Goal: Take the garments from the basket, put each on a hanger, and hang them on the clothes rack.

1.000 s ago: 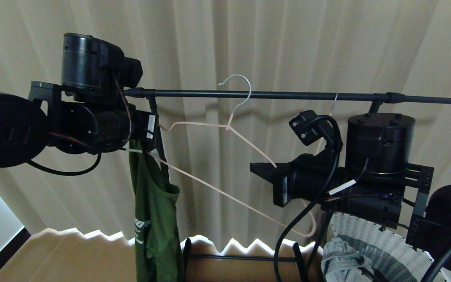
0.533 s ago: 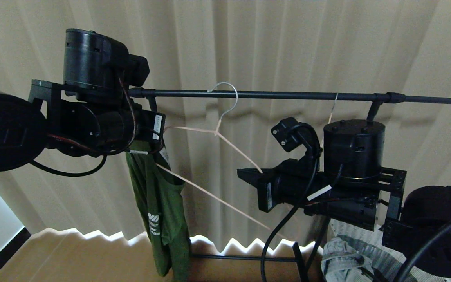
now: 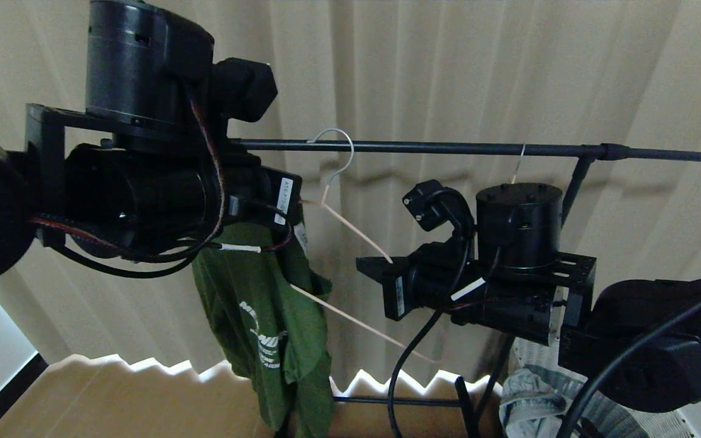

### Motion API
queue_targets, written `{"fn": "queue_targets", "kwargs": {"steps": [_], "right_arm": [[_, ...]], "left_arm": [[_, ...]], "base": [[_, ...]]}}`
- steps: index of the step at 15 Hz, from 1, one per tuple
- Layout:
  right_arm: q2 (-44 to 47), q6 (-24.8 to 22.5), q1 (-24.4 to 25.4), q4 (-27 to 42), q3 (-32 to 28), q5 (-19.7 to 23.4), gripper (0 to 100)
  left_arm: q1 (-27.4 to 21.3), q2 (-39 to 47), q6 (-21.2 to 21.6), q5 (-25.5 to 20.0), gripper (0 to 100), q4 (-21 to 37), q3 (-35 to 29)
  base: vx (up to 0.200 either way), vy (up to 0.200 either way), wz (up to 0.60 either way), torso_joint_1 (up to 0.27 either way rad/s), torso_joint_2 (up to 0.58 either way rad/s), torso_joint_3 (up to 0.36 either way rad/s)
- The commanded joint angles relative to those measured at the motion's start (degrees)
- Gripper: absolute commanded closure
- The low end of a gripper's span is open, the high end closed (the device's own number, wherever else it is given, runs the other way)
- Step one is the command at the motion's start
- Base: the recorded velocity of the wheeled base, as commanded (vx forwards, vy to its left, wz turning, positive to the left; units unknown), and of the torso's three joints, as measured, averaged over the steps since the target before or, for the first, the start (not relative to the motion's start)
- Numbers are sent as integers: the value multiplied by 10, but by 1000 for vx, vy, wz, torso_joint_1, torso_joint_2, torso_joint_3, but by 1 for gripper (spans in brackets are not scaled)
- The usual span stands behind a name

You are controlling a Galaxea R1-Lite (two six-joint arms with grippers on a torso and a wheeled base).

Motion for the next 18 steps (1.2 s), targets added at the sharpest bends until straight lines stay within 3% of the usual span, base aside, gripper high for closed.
{"fn": "queue_targets", "kwargs": {"steps": [1,5,8,14,15,18], "right_arm": [[7,0,0,0,-2,0,100],[7,0,0,0,-3,1,100],[3,1,0,0,-2,1,100],[-10,1,-1,0,1,0,100],[-15,0,-5,0,2,0,100],[-19,0,-13,-1,1,-1,100]], "left_arm": [[-8,-19,0,-19,100,3,2],[-12,-19,2,-46,100,-1,8],[-17,-42,5,-111,100,2,36],[-17,-56,6,-113,100,1,55],[-16,-62,6,-113,0,1,61],[-12,-78,22,-113,0,1,67]], "base": [[0,0,0,0,0,0],[0,0,0,0,0,0],[0,0,0,0,0,0],[0,0,0,0,0,0],[0,0,0,0,0,0],[0,0,0,0,0,0]]}}
